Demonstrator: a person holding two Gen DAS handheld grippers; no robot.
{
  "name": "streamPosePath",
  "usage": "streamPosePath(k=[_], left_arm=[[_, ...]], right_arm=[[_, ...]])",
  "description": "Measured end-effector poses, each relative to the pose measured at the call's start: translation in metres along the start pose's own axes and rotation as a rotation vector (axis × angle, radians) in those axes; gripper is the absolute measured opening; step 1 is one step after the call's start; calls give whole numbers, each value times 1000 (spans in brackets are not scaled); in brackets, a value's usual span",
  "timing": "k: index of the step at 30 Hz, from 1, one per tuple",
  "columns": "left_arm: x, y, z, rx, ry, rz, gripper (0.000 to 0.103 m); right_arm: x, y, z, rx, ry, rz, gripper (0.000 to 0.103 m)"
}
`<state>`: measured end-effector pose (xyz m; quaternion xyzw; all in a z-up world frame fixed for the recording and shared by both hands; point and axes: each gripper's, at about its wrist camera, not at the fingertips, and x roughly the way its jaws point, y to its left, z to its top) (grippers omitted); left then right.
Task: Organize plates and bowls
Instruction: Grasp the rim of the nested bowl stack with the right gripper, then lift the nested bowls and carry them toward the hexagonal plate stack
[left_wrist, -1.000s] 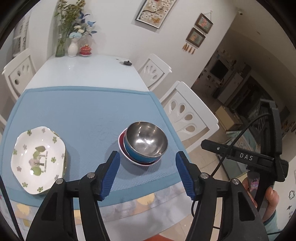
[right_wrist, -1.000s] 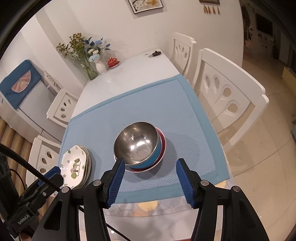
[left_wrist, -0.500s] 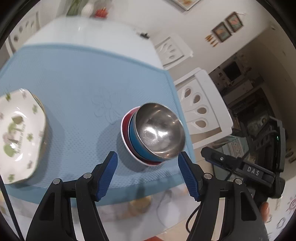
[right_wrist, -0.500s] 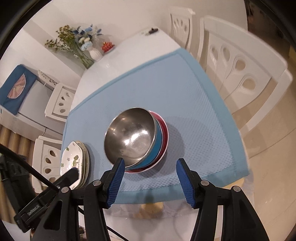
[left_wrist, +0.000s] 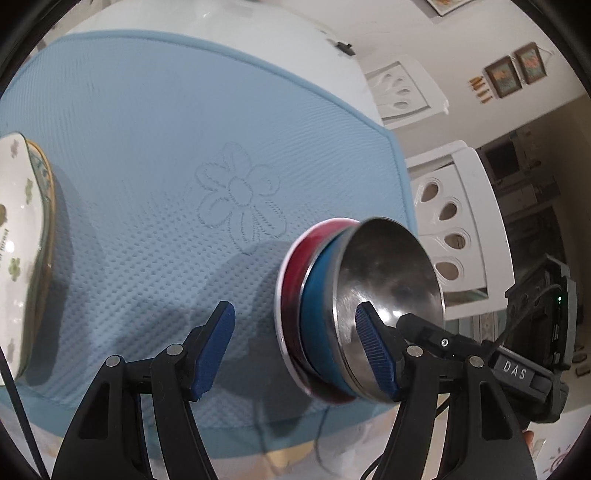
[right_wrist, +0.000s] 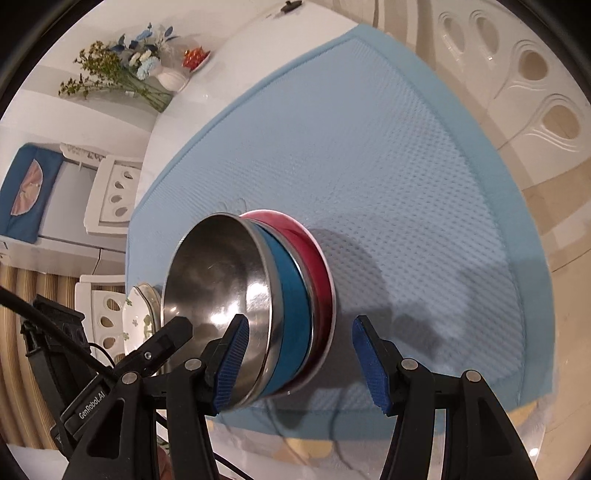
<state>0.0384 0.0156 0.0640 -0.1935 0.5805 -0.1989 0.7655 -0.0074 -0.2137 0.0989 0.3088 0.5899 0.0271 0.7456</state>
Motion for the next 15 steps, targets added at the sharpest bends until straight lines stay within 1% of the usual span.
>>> streamPosePath(k=[4, 6, 11, 15], left_arm=[[10, 5, 2, -20, 12, -5, 66], [15, 6, 3, -23, 16, -6, 66], [23, 10, 1, -26, 18, -2, 66], [26, 12, 1, -33, 5, -16, 66]], right_arm=[[13, -2, 4, -16, 29, -2, 56], [19, -2, 5, -33, 33, -20, 56], [28, -1, 6, -88, 22, -53, 56], [34, 7, 8, -129, 0, -54, 56]])
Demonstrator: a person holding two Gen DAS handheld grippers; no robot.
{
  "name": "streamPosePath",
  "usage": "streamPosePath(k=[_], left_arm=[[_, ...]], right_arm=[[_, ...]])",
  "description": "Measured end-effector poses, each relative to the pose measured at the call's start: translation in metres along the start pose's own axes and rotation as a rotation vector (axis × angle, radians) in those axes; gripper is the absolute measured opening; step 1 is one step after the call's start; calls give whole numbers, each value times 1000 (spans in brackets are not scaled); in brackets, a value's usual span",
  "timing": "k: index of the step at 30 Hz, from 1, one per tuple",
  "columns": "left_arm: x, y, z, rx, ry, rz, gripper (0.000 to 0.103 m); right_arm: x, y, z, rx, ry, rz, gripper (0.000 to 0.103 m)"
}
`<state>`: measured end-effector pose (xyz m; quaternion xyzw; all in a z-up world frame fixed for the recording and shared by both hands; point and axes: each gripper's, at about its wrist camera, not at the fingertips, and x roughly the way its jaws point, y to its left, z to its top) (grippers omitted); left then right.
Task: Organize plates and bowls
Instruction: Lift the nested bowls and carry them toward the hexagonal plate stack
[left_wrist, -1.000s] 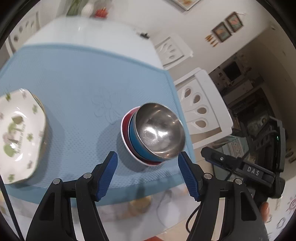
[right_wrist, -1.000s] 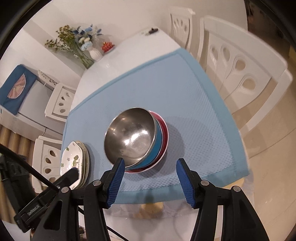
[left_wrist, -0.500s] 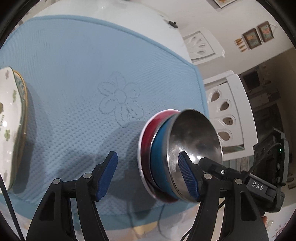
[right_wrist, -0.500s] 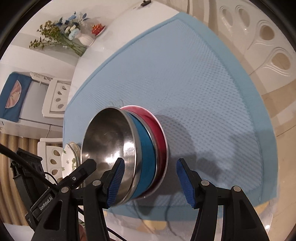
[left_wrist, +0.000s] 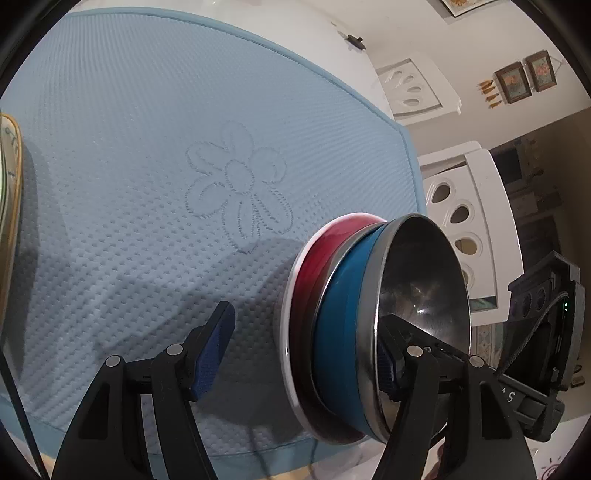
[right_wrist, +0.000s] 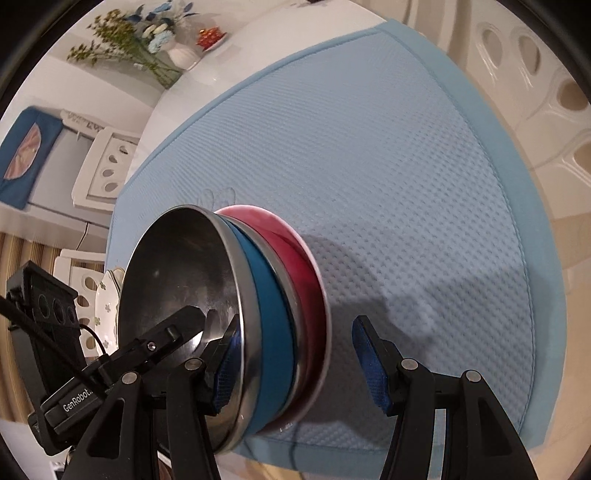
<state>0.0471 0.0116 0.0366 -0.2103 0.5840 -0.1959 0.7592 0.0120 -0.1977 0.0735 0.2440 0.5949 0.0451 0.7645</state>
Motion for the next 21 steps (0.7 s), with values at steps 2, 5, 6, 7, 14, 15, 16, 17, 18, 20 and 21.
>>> streamPosePath(k=[2, 5, 6, 7, 14, 15, 16, 17, 18, 20, 21], left_arm=[[1, 0, 0, 2, -9, -1, 66], [3, 1, 0, 1, -11, -19, 64], [3, 0, 0, -3, -14, -25, 63], [3, 1, 0, -8, -17, -32, 62], [8, -3, -4, -12, -18, -58, 43], [7, -5, -5, -13, -25, -51, 43], [6, -6, -6, -12, -29, -46, 42], [5, -7, -7, -6, -36, -39, 41], [4, -9, -8, 5, -40, -29, 41], [4, -10, -7, 6, -46, -18, 41], [4, -11, -8, 4, -48, -15, 41]], right_arm=[[2, 2, 2, -13, -12, 7, 56], [6, 4, 3, -22, -15, 23, 56], [7, 5, 3, -23, -11, 31, 56], [7, 4, 3, -22, -11, 39, 56], [9, -2, 1, 11, -7, 80, 56], [9, -3, 0, 20, -8, 83, 56], [8, -5, 0, 27, -10, 83, 56], [7, -6, 0, 30, -12, 82, 55], [5, -8, -1, 31, -15, 80, 55], [2, -11, -1, 32, -16, 78, 54], [1, -12, -2, 33, -18, 75, 54]])
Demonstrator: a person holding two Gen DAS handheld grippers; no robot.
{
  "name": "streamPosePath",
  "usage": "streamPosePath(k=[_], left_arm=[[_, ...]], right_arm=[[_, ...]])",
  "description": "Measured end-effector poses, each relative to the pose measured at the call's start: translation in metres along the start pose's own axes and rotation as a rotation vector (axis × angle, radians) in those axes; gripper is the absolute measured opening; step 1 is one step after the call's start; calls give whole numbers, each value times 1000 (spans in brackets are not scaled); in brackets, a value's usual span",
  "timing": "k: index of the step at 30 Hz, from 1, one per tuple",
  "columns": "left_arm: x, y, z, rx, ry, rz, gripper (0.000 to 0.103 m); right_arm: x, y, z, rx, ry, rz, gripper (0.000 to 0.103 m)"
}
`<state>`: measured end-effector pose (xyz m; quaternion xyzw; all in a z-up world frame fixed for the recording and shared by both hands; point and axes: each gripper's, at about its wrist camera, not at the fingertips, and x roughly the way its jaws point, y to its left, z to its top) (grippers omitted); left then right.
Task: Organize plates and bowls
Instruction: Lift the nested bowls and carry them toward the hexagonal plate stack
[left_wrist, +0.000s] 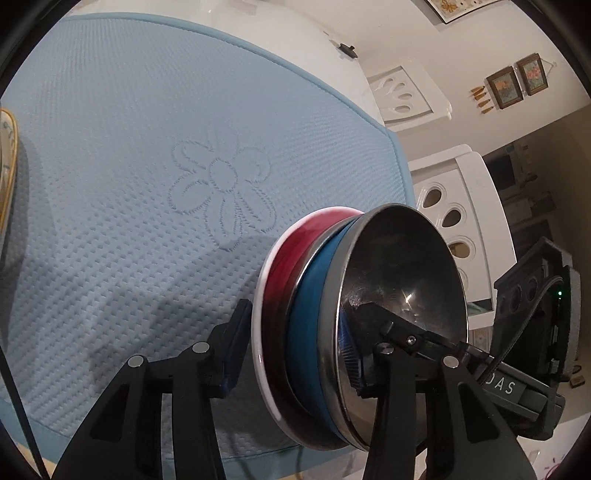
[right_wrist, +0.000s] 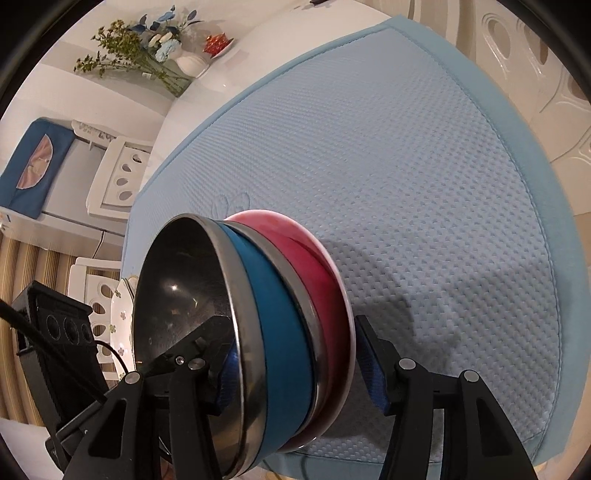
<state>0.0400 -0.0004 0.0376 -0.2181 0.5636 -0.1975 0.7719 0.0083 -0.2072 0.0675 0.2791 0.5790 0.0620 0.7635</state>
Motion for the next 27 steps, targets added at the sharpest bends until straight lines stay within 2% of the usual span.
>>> streamPosePath(k=[9, 17, 27], left_arm=[[-7, 0, -4, -13, -22, 31, 41], [-21, -5, 1, 0, -59, 41, 41], [-70, -9, 11, 8, -145, 61, 41]], right_arm=[[-7, 6, 0, -37, -4, -27, 51], [-17, 13, 1, -64, -18, -10, 50], [-39, 48, 9, -118, -49, 20, 50]])
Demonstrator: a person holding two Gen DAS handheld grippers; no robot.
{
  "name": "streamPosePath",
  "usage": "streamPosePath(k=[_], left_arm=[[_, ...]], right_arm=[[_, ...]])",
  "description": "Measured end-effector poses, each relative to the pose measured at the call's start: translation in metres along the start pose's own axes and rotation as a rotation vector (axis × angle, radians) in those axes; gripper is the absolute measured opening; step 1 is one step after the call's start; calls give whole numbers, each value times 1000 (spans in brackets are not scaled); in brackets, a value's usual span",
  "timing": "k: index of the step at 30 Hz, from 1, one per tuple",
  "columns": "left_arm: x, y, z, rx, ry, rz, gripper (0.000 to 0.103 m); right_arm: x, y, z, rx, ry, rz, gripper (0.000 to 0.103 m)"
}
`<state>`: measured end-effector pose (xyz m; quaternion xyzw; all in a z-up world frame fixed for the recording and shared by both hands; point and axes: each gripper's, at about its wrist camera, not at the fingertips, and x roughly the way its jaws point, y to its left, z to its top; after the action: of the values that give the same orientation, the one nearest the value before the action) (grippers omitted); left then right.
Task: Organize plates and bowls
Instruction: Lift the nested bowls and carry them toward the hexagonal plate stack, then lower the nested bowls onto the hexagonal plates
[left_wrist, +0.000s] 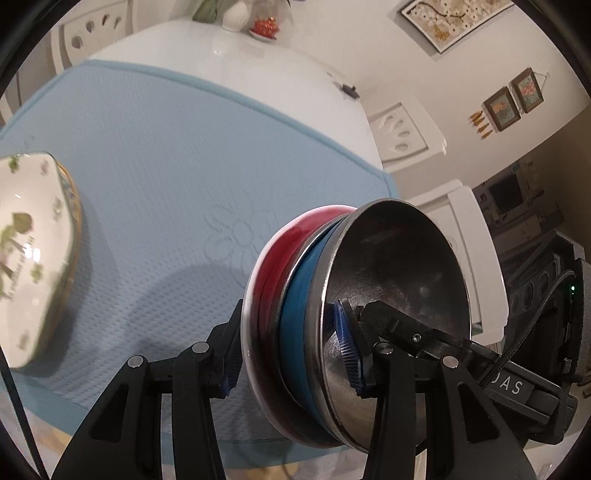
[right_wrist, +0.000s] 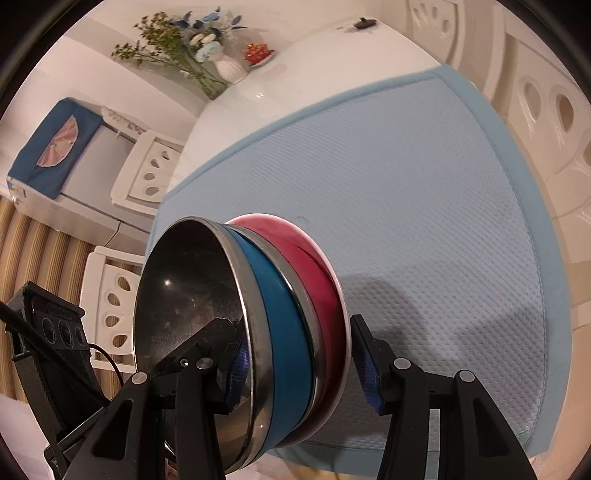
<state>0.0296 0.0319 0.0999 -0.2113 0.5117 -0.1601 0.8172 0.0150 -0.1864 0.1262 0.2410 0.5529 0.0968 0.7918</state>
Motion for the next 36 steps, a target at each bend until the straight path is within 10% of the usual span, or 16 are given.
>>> streamPosePath(k=[20, 36], left_arm=[[-121, 114, 48, -16, -107, 70, 41], [-107, 225, 58, -109, 3, 86, 41]], right_arm=[[44, 180, -12, -99, 5, 50, 50], [146, 240, -37, -92, 113, -30, 50]])
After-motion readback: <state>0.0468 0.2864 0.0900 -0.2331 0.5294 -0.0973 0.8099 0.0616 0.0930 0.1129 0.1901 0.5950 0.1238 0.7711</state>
